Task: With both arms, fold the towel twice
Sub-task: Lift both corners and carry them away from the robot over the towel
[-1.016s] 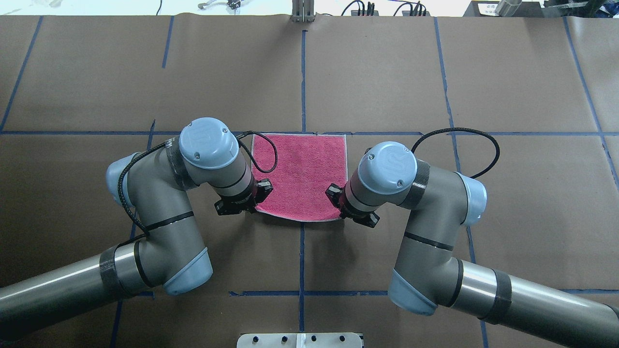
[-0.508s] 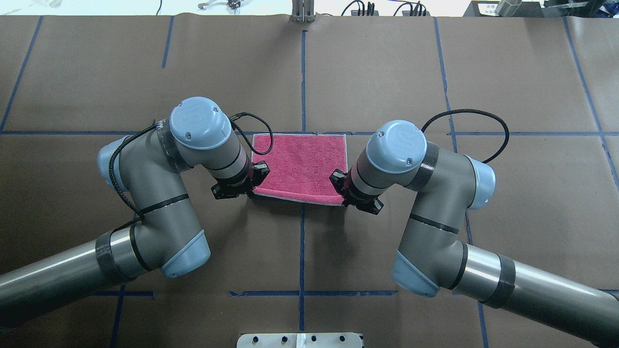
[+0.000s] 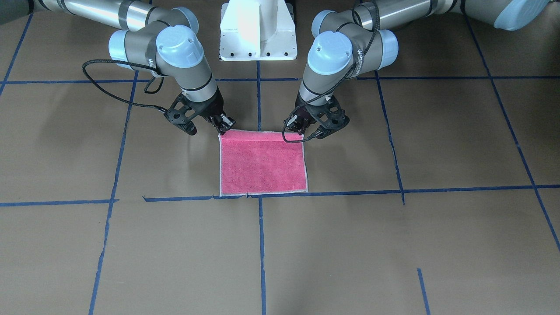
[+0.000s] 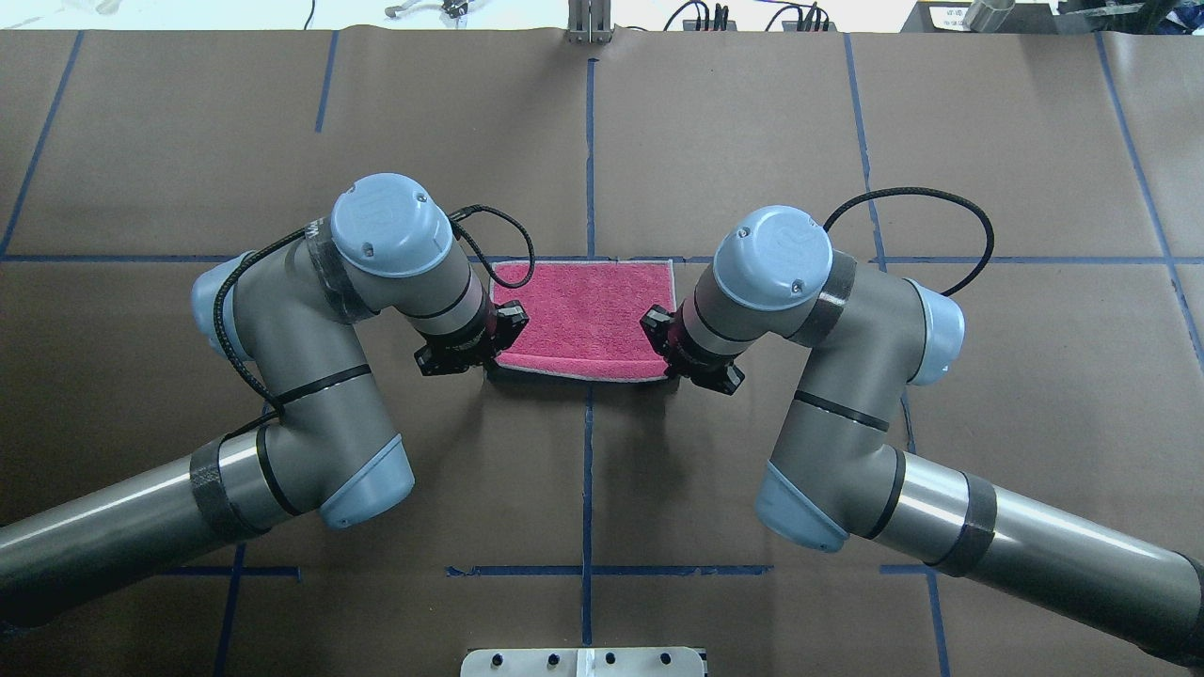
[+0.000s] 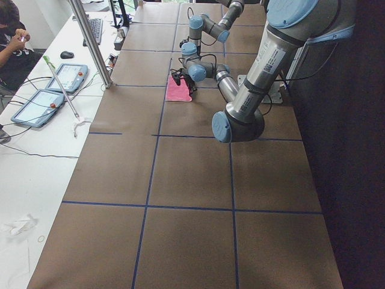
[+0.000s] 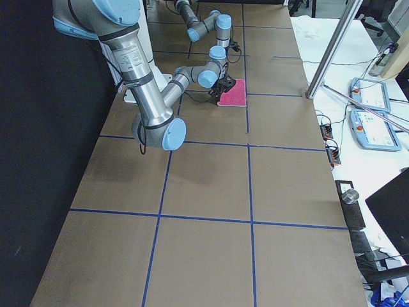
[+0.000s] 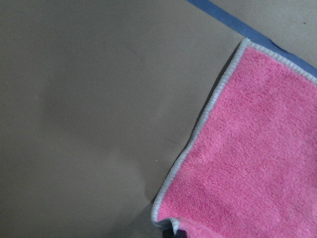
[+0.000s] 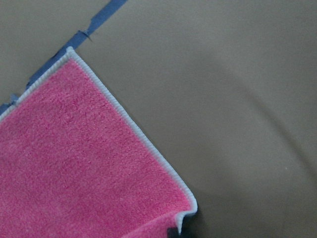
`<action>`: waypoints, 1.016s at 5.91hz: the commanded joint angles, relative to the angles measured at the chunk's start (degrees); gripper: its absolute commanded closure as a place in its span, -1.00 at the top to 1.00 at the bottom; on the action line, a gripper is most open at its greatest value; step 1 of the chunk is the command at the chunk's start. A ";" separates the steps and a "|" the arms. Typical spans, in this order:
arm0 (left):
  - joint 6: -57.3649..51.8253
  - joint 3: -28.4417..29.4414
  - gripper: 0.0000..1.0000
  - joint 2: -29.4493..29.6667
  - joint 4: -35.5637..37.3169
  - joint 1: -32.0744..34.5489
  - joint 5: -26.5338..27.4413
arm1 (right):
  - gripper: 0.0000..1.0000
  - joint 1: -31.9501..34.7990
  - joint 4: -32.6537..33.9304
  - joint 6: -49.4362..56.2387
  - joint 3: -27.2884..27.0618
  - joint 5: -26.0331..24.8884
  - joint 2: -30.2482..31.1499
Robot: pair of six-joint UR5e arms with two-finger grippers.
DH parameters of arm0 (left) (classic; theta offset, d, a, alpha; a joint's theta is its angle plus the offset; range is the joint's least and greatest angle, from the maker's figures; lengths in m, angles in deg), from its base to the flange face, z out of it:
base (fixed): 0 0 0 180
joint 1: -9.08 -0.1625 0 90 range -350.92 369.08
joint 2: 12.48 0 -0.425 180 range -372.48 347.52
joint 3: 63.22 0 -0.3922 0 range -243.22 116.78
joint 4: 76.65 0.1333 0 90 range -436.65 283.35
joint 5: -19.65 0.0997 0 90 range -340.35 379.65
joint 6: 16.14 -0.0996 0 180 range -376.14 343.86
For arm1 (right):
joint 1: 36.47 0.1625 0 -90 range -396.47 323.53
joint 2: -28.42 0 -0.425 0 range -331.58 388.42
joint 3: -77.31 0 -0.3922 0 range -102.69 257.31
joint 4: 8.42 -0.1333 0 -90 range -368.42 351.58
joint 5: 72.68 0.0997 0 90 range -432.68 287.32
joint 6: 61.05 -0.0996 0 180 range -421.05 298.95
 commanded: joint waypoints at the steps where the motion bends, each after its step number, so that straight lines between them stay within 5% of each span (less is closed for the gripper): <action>1: -0.07 0.99 -1.00 0.12 -0.35 0.80 -0.06 | -1.00 1.09 0.02 0.49 1.14 1.02 -0.95; 5: 0.37 3.27 -1.00 1.26 -1.49 0.97 0.02 | -1.00 1.89 0.01 1.37 3.77 1.64 -3.14; 6: 0.72 2.58 -1.00 1.52 -1.32 0.97 -0.32 | -1.00 1.98 0.19 1.02 3.08 5.04 -3.15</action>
